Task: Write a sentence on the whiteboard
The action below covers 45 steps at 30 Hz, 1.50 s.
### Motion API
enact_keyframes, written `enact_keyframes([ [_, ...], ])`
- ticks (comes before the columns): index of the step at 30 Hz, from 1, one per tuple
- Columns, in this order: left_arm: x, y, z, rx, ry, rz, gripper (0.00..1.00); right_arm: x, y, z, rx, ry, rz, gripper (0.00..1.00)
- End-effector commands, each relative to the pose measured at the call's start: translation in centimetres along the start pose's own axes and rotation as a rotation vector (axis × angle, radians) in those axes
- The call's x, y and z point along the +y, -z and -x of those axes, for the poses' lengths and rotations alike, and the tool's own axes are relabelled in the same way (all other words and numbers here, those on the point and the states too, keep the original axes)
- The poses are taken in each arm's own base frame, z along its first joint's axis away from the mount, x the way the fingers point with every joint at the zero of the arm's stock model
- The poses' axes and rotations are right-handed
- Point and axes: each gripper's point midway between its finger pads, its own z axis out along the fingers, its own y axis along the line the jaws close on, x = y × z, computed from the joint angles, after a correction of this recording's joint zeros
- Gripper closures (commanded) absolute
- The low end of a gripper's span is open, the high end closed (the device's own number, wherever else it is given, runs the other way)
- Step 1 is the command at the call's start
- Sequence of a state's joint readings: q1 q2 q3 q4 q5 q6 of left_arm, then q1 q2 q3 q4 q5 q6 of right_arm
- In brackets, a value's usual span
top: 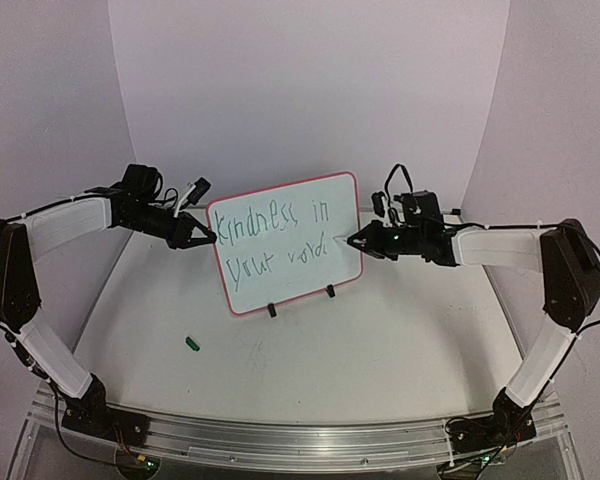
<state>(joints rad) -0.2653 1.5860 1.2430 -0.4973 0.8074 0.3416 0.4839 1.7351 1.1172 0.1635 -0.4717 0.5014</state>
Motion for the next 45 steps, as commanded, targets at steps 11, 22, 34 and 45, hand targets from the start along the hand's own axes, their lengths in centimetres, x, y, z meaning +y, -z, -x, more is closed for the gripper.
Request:
enact_keyframes([
  [11,0.5,-0.6,-0.8,0.051,-0.020,0.044,1.00,-0.1,-0.8,-0.6,0.026,-0.003,0.029,1.00],
  [22,0.5,-0.4,-0.7,0.048,-0.023,0.047,1.00,-1.1,0.8,0.1,-0.035,-0.003,-0.054,1.00],
  [34,0.4,-0.4,-0.7,0.047,-0.025,0.046,1.00,-2.1,-0.1,-2.2,0.040,-0.014,-0.059,1.00],
  [45,0.4,-0.5,-0.7,0.048,-0.021,0.046,1.00,-1.1,-1.0,-1.9,0.069,-0.012,0.001,1.00],
])
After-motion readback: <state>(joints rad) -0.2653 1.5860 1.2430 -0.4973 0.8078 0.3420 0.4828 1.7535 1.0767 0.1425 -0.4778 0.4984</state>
